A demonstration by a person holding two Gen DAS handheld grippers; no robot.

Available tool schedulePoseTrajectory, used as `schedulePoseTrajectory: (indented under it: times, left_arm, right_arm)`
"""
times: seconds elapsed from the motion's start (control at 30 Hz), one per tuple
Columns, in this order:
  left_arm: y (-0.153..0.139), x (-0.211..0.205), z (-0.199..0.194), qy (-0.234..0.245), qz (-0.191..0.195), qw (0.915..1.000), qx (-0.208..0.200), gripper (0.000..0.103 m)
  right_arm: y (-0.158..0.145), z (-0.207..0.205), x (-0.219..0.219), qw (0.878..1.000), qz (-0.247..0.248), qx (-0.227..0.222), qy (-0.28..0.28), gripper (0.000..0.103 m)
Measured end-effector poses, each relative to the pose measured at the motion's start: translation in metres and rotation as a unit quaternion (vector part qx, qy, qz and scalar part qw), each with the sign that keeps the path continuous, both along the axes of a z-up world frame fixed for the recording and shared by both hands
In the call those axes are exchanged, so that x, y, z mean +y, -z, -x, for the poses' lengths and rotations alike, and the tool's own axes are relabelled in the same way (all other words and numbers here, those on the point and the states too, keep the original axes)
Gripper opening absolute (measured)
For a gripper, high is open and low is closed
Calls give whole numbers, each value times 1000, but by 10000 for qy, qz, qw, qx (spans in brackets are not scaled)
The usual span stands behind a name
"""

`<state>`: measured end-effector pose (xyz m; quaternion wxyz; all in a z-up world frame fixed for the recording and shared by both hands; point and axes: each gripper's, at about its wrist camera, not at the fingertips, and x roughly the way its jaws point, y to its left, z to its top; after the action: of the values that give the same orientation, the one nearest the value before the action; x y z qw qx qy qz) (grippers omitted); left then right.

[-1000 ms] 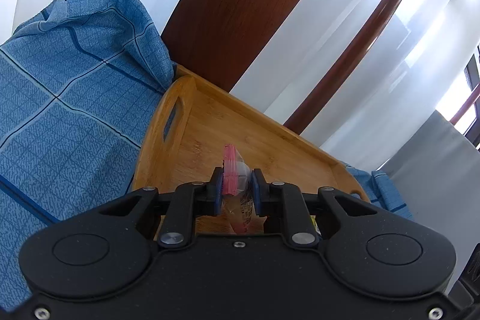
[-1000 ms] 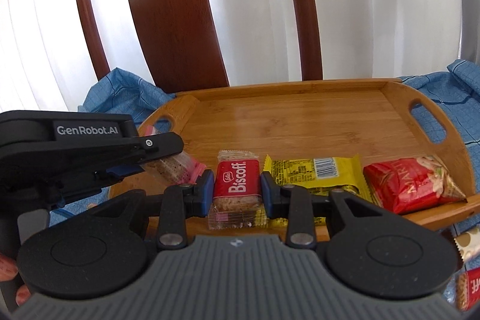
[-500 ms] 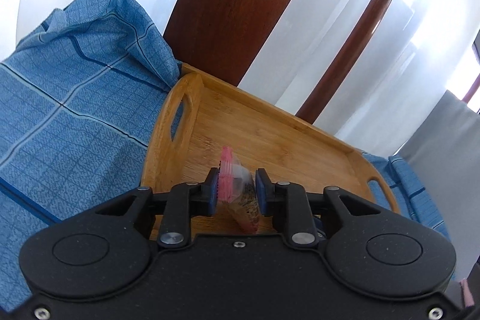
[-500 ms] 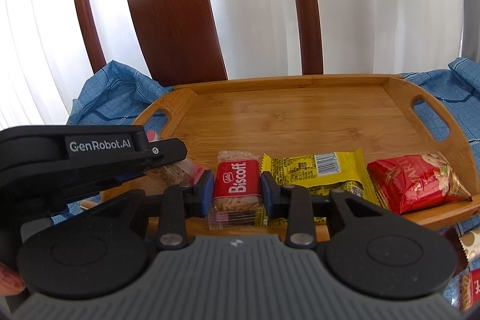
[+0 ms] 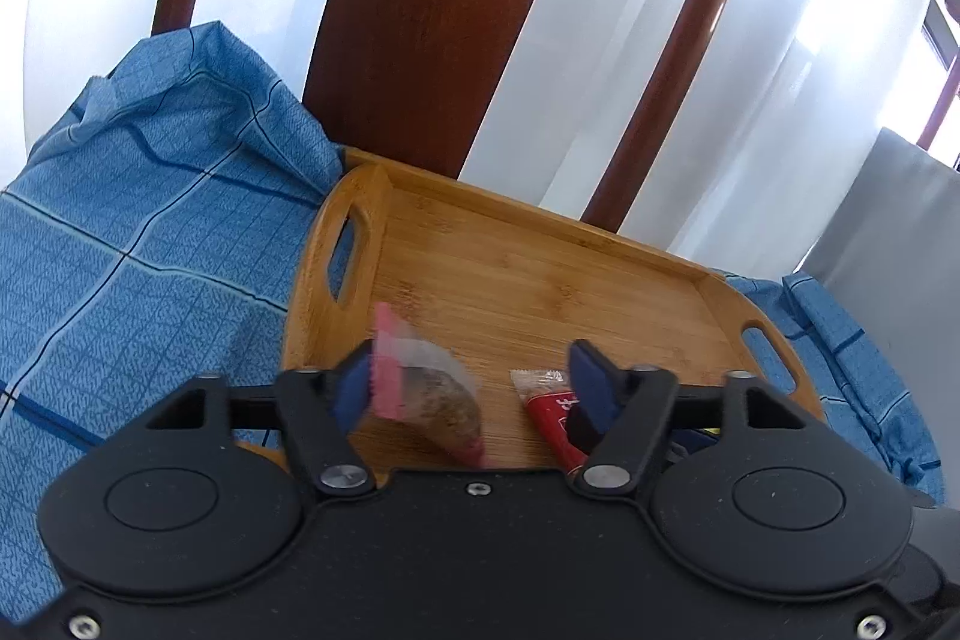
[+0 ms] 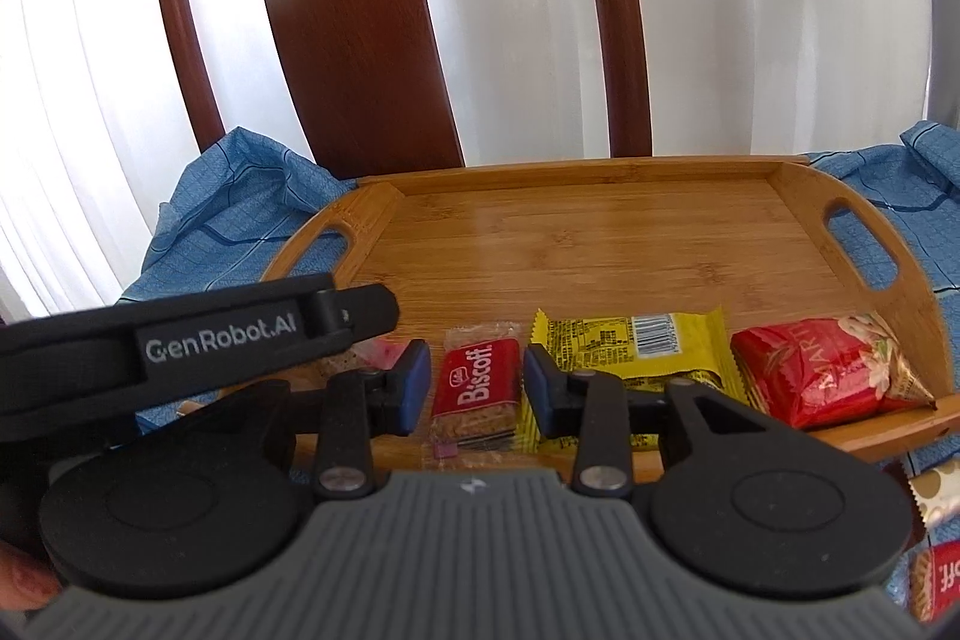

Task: Organize snacks
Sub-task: 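Carry both packets over the tray and open both grippers to drop them, then withdraw both tools from the tray toward the remaining snacks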

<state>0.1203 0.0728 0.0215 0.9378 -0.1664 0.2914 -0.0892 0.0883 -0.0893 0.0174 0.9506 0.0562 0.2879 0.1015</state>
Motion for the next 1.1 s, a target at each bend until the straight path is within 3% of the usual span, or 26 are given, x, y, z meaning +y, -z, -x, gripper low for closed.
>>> schedulePoseTrajectory:
  times: [0.23,0.47,0.6,0.83,0.93,1.1]
  left_arm:
    - [-7,-9,-3,324,-85,9993,-140,98]
    - [-11,-8,-4,583,33,9979,-291,103]
    - [-12,-7,-13,540,99,9984,-149,103]
    - [-19,-13,-9,517,-266,9979,-283,103]
    - [-21,-13,1,507,-291,9978,-302,103]
    - [-22,-15,23,425,-541,9970,-367,103]
  right_arm:
    - [-7,12,-9,9999,8,-128,90,51]
    - [-9,22,-23,9995,92,-204,234,51]
    - [-9,25,-30,9992,135,-241,299,51]
    - [-5,27,-38,9987,203,-252,392,52]
    - [-4,30,-42,9986,221,-274,405,57]
    - [-2,40,-48,9982,317,-308,394,58]
